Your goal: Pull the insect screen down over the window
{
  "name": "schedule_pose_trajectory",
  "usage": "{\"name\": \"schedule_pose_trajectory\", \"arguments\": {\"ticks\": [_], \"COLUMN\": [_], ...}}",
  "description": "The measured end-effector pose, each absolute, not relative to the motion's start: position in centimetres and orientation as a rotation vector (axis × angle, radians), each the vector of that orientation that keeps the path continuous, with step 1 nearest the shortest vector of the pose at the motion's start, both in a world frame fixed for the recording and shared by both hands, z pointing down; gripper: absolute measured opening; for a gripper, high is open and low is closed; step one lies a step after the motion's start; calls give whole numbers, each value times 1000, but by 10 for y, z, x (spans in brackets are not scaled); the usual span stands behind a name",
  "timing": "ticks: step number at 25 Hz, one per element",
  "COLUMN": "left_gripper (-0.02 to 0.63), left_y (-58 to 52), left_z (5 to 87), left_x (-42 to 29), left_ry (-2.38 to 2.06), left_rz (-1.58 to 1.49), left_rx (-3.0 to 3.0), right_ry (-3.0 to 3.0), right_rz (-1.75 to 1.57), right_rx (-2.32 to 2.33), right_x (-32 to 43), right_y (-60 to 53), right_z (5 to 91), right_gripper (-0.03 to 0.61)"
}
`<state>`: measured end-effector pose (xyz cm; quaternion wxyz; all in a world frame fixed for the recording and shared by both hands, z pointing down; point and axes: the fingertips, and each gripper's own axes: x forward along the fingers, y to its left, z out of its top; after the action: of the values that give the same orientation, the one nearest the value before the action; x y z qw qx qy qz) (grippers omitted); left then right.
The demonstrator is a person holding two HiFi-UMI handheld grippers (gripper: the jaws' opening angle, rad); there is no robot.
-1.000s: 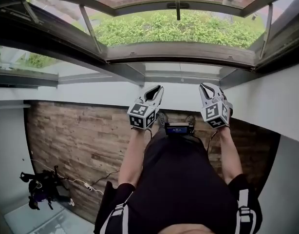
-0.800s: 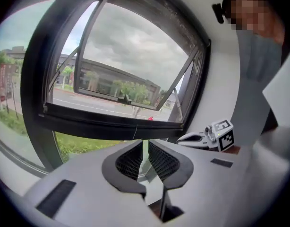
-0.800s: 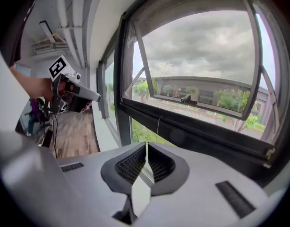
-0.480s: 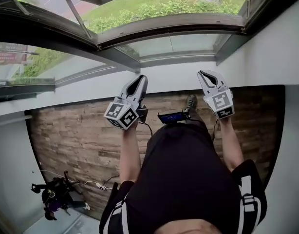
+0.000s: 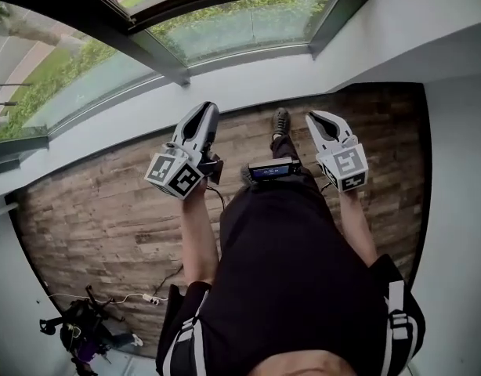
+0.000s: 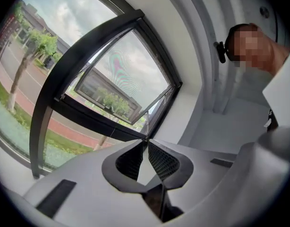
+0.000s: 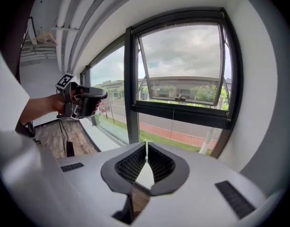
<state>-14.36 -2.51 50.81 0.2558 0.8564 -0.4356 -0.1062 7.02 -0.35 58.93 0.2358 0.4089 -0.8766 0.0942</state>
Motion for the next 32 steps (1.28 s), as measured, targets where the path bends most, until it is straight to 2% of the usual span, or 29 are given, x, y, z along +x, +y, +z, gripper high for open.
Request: {"name": "schedule_pose_trajectory", "arguments": {"ticks": [4, 14, 19, 24, 32], "left_gripper": [43, 43, 43, 43, 43], "left_y": [17, 71, 93, 138, 198], "left_z": [504, 425, 408, 402, 400], "left_x": [-143, -148, -95, -28, 10], "left_ry": [-1111, -1109, -1037, -979, -1058], "left_rz": [-396, -659, -663, -626, -589], "left_rx": [2290, 2397, 2439, 2458, 2460], "right_ry": [-2376, -2678, -2799, -2852, -2960], "right_rz": [284, 305, 353, 499, 630], "right_rx": [1154, 1305, 1334, 1375, 1280], "right_x": [83, 97, 139, 203, 236], "right_y": [45, 61, 103, 154, 190], "right_z": [583, 495, 466, 471, 483], "right_gripper": [18, 18, 18, 18, 18]}}
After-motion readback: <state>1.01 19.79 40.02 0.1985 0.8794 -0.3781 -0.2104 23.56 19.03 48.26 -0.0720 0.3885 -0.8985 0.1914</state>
